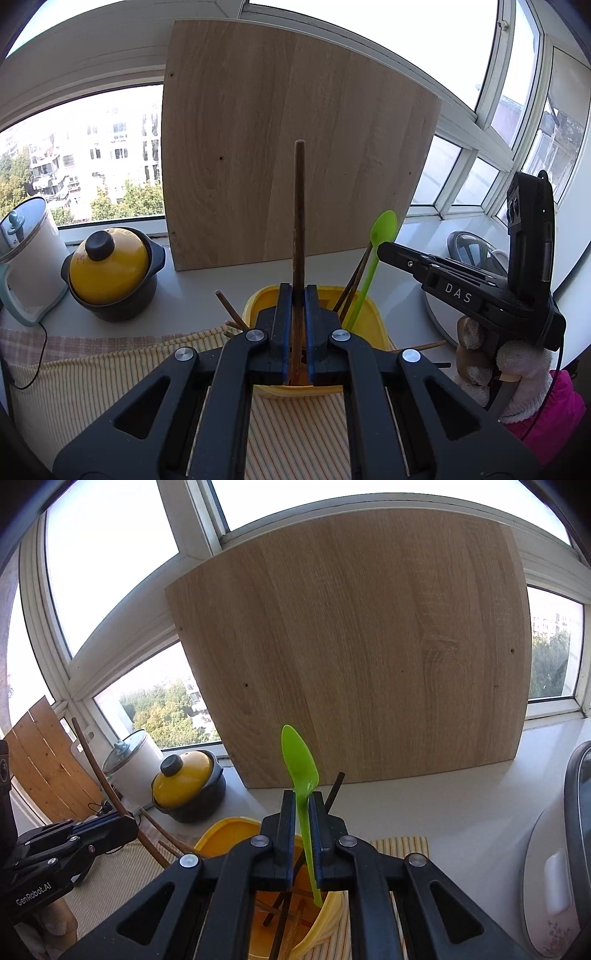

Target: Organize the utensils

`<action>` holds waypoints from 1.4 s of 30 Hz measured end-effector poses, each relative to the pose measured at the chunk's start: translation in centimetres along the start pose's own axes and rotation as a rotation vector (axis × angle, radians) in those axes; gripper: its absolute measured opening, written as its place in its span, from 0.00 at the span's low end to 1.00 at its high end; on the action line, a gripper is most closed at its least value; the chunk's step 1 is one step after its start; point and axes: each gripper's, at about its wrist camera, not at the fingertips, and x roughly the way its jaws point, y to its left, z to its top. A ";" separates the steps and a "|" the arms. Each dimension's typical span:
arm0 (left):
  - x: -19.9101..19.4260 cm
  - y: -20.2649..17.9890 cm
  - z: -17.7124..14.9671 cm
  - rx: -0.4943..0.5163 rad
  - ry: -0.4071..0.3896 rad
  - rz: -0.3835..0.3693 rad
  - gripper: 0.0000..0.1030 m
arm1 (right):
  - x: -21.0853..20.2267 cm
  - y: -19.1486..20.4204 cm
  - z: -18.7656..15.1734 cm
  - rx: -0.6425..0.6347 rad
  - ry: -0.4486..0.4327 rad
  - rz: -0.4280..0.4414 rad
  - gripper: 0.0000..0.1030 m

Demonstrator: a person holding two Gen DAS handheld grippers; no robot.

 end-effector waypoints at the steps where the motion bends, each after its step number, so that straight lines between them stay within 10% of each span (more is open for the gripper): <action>1: -0.1 -0.1 -0.1 0.003 0.002 -0.002 0.04 | -0.1 0.0 -0.1 0.000 0.003 0.001 0.08; 42: -10.2 -0.9 -6.7 0.083 -0.059 0.021 0.06 | -12.0 6.1 -5.7 -0.062 -0.065 -0.175 0.58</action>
